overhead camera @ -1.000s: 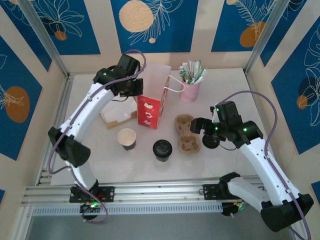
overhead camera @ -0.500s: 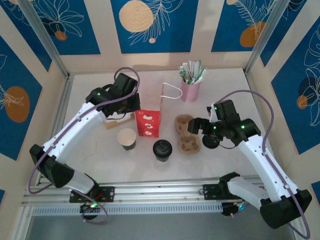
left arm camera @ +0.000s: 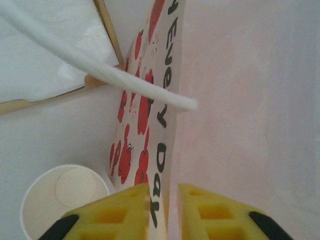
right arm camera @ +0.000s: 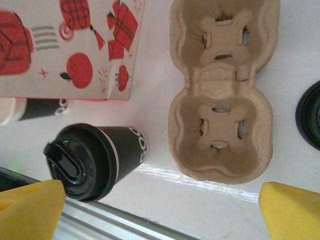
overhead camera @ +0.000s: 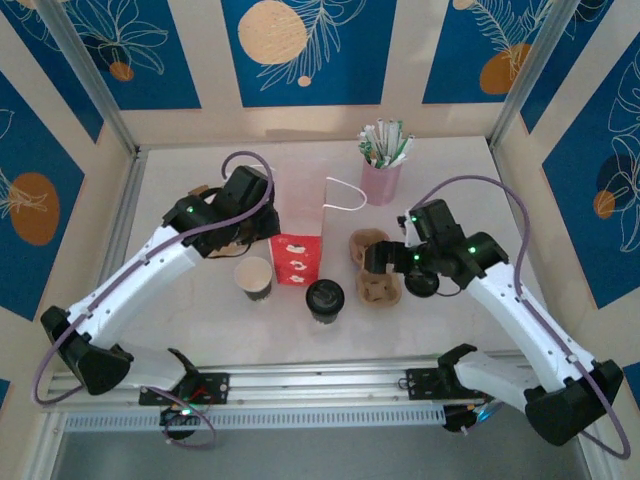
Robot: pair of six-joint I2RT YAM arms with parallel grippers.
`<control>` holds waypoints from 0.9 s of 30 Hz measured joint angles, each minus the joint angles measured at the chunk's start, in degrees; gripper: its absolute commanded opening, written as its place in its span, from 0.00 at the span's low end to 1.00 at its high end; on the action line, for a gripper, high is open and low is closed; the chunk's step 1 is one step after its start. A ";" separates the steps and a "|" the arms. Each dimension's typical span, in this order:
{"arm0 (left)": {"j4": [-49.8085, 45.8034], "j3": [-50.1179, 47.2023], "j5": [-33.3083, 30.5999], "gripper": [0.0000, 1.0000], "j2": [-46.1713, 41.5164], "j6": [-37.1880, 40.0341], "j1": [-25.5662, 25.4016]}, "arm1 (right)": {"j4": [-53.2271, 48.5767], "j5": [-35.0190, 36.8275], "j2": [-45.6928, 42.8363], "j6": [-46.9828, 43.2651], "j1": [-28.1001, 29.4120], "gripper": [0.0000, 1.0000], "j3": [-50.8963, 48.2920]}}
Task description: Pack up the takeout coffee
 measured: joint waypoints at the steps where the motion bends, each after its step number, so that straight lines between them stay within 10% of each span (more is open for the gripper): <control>1: 0.37 -0.72 -0.07 0.35 -0.72 -0.26 0.00 | -0.17 0.92 1.03 -0.15 1.20 0.96 0.22; 18: 6.10 -12.59 -1.09 0.99 -20.85 6.64 0.00 | -1.33 8.13 14.91 -4.44 3.63 0.71 2.62; 27: 11.08 -25.99 2.01 1.00 -35.63 11.85 -0.11 | -2.01 9.90 20.48 -5.79 1.09 0.62 5.62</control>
